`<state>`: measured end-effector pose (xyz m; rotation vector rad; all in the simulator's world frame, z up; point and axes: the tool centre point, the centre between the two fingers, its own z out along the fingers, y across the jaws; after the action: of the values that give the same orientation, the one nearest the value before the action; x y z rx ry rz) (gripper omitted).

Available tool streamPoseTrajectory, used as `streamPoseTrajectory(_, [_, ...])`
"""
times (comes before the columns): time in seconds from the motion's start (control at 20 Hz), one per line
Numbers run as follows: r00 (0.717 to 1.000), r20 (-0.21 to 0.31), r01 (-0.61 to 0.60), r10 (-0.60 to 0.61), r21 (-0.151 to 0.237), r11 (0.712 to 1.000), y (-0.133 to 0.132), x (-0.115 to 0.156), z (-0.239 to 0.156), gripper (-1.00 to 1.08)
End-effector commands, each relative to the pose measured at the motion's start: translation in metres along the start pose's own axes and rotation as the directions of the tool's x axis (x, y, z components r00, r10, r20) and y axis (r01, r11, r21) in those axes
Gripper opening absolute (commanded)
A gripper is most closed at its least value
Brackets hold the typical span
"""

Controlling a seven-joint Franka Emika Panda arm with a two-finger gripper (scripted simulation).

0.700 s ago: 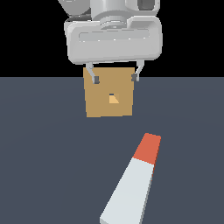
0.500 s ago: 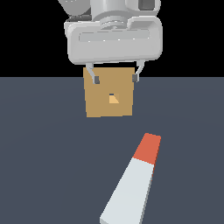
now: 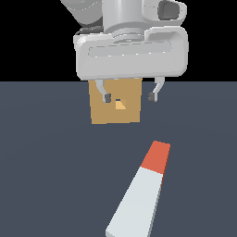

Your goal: Insert the peg into the horizontal hole in a box.

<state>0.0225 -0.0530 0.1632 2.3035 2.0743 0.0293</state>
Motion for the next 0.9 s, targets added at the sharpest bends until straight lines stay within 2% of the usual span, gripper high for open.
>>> streamPoseTrajectory(0.0, [0.998, 0.001, -0.057, 0.057, 0.007, 0.998, 0.006, -0.016, 0.014, 1.00])
streamPoseTrajectory(0.45, [0.957, 0.003, -0.291, 0.291, 0.033, 0.956, 0.021, -0.083, 0.071, 1.00])
streamPoseTrajectory(0.85, [0.924, 0.004, -0.383, 0.383, 0.045, 0.923, 0.021, -0.111, 0.094, 1.00])
